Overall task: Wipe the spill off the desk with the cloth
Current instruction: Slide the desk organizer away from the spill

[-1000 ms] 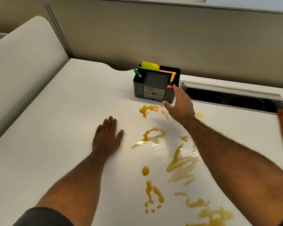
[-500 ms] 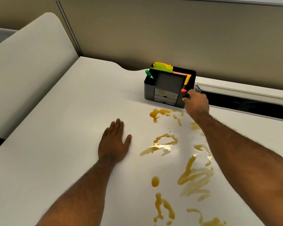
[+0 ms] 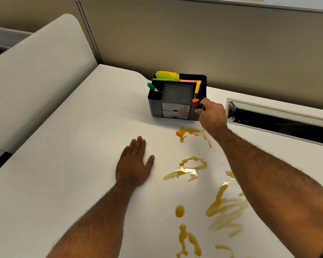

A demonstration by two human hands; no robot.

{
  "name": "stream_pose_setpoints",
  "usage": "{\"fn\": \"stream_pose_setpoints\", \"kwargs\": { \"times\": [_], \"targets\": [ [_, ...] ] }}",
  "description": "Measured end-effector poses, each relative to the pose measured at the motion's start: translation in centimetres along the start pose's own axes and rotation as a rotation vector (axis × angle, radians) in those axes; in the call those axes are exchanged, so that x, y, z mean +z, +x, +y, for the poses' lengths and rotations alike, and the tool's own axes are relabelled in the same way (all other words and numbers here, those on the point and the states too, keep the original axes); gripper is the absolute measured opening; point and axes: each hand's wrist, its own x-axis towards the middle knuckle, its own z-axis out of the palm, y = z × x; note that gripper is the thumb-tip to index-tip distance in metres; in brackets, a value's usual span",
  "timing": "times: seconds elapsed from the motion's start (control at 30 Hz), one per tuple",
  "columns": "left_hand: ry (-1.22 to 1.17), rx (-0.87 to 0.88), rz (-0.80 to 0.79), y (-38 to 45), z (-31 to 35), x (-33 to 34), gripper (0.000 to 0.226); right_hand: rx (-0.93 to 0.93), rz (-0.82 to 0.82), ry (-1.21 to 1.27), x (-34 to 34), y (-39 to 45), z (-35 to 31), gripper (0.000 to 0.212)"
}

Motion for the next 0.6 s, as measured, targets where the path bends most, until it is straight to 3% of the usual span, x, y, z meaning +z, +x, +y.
{"fn": "stream_pose_setpoints", "kwargs": {
  "times": [0.6],
  "targets": [
    [-0.020, -0.015, 0.017, 0.0, 0.3, -0.2, 0.070, -0.276, -0.148, 0.103, 7.3, 1.4, -9.4, 0.020]
  ]
}}
